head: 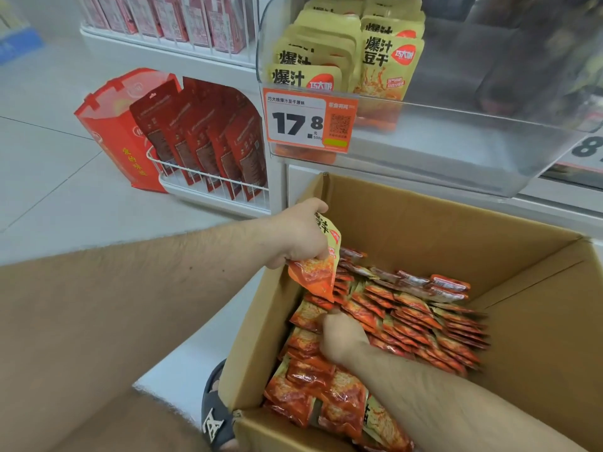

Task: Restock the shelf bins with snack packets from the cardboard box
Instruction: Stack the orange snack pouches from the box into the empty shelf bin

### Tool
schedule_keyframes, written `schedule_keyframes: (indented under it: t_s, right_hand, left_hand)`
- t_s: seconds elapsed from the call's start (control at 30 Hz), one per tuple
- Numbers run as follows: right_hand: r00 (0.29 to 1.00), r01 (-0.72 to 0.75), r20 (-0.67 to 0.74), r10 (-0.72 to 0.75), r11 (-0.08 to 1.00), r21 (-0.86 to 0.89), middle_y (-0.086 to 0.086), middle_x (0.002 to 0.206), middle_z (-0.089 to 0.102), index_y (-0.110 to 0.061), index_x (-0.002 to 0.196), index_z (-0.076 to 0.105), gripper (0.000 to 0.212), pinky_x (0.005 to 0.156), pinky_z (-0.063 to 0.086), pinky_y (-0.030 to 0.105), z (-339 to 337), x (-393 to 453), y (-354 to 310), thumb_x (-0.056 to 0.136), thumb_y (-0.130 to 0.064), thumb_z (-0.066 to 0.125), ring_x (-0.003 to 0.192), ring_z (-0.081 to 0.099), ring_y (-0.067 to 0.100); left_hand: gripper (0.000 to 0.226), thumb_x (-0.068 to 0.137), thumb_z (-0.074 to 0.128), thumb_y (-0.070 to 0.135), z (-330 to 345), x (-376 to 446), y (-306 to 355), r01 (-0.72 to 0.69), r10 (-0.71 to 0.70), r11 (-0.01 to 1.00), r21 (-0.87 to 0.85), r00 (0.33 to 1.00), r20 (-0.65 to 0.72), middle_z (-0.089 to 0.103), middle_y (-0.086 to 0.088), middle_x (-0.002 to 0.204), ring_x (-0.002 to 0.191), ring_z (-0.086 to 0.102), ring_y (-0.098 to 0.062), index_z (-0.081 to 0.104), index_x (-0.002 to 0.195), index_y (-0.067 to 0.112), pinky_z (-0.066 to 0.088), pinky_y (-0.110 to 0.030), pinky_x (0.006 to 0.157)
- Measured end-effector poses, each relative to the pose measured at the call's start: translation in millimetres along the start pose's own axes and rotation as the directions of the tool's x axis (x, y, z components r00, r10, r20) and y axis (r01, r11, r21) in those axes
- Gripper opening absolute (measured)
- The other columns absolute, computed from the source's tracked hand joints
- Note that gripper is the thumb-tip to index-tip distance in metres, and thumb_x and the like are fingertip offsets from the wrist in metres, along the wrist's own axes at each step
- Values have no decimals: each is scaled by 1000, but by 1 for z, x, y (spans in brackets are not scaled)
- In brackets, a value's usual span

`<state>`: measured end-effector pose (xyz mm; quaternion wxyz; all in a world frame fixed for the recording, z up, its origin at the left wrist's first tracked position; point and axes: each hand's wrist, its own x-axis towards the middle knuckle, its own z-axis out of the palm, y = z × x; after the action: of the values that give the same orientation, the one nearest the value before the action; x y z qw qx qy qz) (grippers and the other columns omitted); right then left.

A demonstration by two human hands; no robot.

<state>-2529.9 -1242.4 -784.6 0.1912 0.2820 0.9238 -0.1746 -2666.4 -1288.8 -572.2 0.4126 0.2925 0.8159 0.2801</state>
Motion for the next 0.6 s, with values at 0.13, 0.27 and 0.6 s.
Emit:
schedule_keyframes:
  t_s: [0.13, 0.27, 0.6]
  right_hand:
    - [989, 22, -147, 7, 981, 194, 11, 100, 62, -10, 97, 59, 16, 74, 50, 35, -35, -14, 7, 85, -7, 49, 92, 61, 32]
    - [944, 55, -326, 56, 945, 322, 11, 90, 66, -16, 90, 50, 6, 68, 42, 35, -95, -59, 31, 94, -11, 49, 88, 61, 33]
    - [616, 290, -769, 170, 859, 422, -12, 128, 61, -32, 84, 44, 29, 68, 40, 0, -188, -197, 65, 97, -8, 55, 75, 57, -14]
  left_hand:
    - [85, 85, 63, -8, -3, 1, -2, -12, 12, 1000, 13, 1000, 25, 47, -12, 134, 72, 58, -19, 31, 151, 35, 49, -31, 65]
    - [82, 87, 60, -10, -7, -3, 3, -5, 10, 997, -75, 998, 68, 50, -11, 121, 77, 62, -26, 34, 148, 38, 52, -36, 71]
    - [80, 91, 54, -14, -1, -36, 32, -99, 159, 959, -265, 964, 215, 59, -17, 113, 75, 65, -27, 40, 142, 45, 53, -34, 62]
